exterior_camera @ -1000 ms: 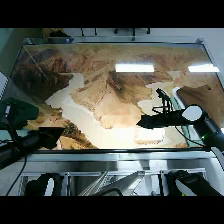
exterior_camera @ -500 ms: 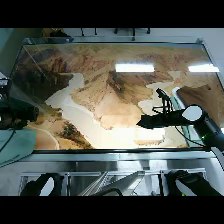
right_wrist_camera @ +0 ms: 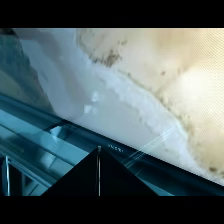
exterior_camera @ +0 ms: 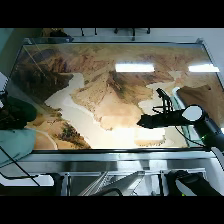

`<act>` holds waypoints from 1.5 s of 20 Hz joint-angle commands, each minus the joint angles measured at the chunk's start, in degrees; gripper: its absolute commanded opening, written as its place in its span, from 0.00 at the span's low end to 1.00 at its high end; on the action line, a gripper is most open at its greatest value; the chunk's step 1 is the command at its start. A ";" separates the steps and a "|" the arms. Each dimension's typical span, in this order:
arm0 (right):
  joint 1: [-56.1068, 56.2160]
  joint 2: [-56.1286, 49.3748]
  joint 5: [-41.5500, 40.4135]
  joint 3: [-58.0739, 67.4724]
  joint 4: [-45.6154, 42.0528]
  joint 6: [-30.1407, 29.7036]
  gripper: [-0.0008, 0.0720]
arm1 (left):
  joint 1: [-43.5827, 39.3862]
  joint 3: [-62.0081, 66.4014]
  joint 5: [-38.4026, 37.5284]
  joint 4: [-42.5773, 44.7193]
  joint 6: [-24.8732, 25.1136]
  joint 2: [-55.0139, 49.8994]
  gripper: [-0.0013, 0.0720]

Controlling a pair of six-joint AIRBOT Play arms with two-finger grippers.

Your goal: Fold the shirts.

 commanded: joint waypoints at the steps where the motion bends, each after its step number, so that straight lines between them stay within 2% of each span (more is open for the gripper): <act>1: 0.04 -0.02 -0.11 -0.02 0.02 0.00 0.04 | 1.53 4.81 -1.46 0.37 -0.22 -7.15 0.37; 2: 0.04 -0.02 -0.11 -0.02 0.04 0.00 0.04 | 0.83 6.23 -3.37 0.26 1.18 -7.67 0.04; 6: 0.04 0.00 -0.07 -0.02 0.13 0.02 0.04 | -4.39 15.21 -10.82 -6.73 5.86 -4.15 0.03; 11: 0.04 -0.02 -0.09 -0.02 3.06 0.02 0.04 | -16.26 30.91 -13.33 -20.59 5.92 9.64 0.03; 14: 0.04 -0.02 -0.09 -0.02 4.83 0.02 0.04 | -25.94 33.83 -13.75 -26.80 5.51 17.00 0.04; 18: 0.04 -0.02 -0.07 -0.02 5.62 0.02 0.04 | -42.21 23.21 -12.13 -29.44 3.98 23.39 0.04; 21: 0.04 -0.02 -0.11 -0.02 5.60 0.02 0.04 | -54.36 10.27 -3.56 -29.31 1.81 24.00 0.04; 24: 0.04 -0.02 -0.11 -0.02 5.57 0.00 0.05 | -62.38 1.36 3.67 -29.38 0.87 19.93 0.05; 25: -0.02 -0.02 -0.13 0.02 5.57 0.00 0.05 | -63.84 0.37 4.09 -29.42 0.87 17.99 0.36; 26: -0.04 -0.02 -0.15 0.09 5.57 0.00 0.05 | -64.65 0.39 3.41 -29.53 0.22 15.85 0.91; 27: -0.09 -0.02 -0.13 0.31 5.57 0.00 0.05 | -64.76 1.46 1.09 -29.49 -0.85 14.01 0.98; 28: -0.33 -0.02 -0.04 0.92 5.55 -0.04 0.12 | -64.32 3.43 -2.75 -29.05 -0.79 12.63 0.98; 29: -1.27 -0.02 0.17 2.08 5.53 -0.52 0.36 | -63.10 6.01 -8.02 -28.87 0.11 11.69 0.98; 30: -2.78 -0.02 0.70 3.56 5.40 -2.08 0.46 | -61.29 8.24 -12.70 -28.92 0.85 11.41 0.98</act>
